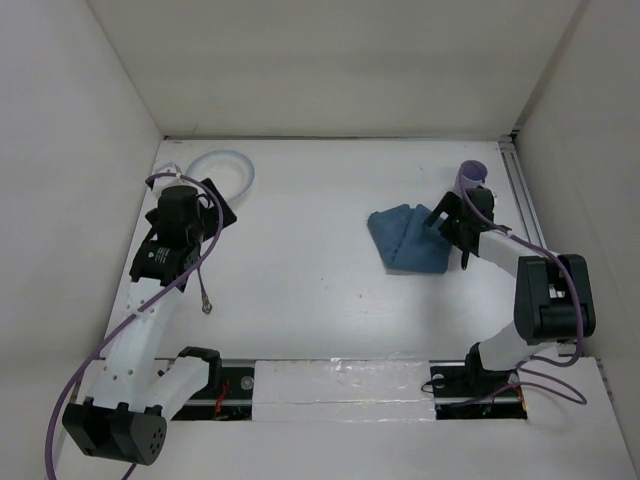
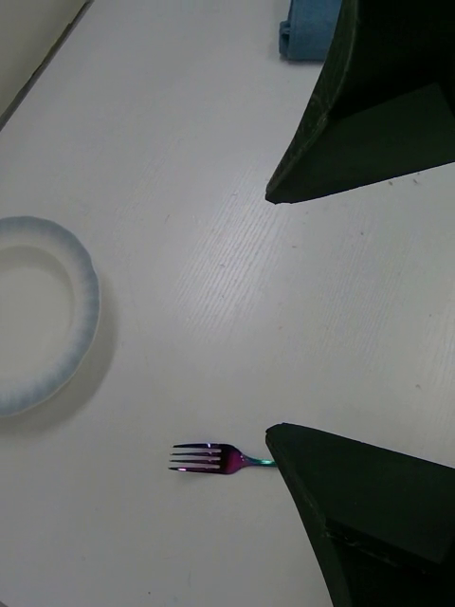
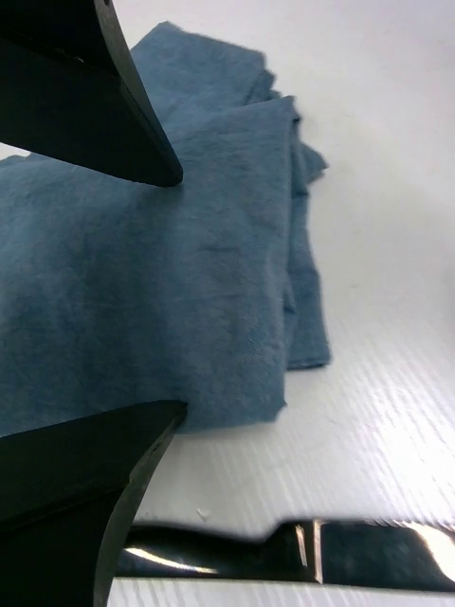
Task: Set the dinner table for one person
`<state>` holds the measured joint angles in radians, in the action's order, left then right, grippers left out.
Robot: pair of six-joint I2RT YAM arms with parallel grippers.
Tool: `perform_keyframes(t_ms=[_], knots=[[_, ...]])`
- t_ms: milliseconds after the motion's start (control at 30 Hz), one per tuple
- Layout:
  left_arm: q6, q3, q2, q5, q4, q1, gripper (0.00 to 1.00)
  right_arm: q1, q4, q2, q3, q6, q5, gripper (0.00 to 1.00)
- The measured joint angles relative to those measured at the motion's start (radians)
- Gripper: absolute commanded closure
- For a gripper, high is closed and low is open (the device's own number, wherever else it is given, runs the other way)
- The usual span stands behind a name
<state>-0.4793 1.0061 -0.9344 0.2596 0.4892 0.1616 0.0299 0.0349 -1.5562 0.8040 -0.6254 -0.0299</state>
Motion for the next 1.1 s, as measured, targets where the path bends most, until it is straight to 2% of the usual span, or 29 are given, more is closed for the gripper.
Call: perform_keyframes(t_ms=[467,800,900,1000,1033,1067,1100], knots=[[0.011,0.000,-0.019,-0.041,-0.002,0.000,0.00,-0.053,-0.015,-0.029,0.051,0.012,-0.041,0.00],[0.019,0.000,-0.034,-0.054,-0.005,0.000,0.00,-0.076,0.021,-0.152,0.140,0.045,0.049,0.07],[0.020,0.000,-0.034,-0.059,-0.006,0.000,0.00,-0.076,0.023,-0.146,0.140,0.050,0.065,0.20],[0.020,0.000,-0.037,-0.065,-0.007,0.000,0.00,-0.076,0.018,-0.130,0.134,0.058,0.097,0.59],[0.021,0.000,-0.039,-0.066,-0.007,0.000,0.00,-0.076,0.015,-0.122,0.130,0.059,0.112,0.85],[0.021,0.000,-0.040,-0.067,-0.007,0.000,0.00,-0.077,0.011,-0.116,0.127,0.062,0.128,0.93],[0.022,0.000,-0.042,-0.068,-0.007,0.000,0.00,-0.077,0.004,-0.109,0.122,0.057,0.148,0.97]])
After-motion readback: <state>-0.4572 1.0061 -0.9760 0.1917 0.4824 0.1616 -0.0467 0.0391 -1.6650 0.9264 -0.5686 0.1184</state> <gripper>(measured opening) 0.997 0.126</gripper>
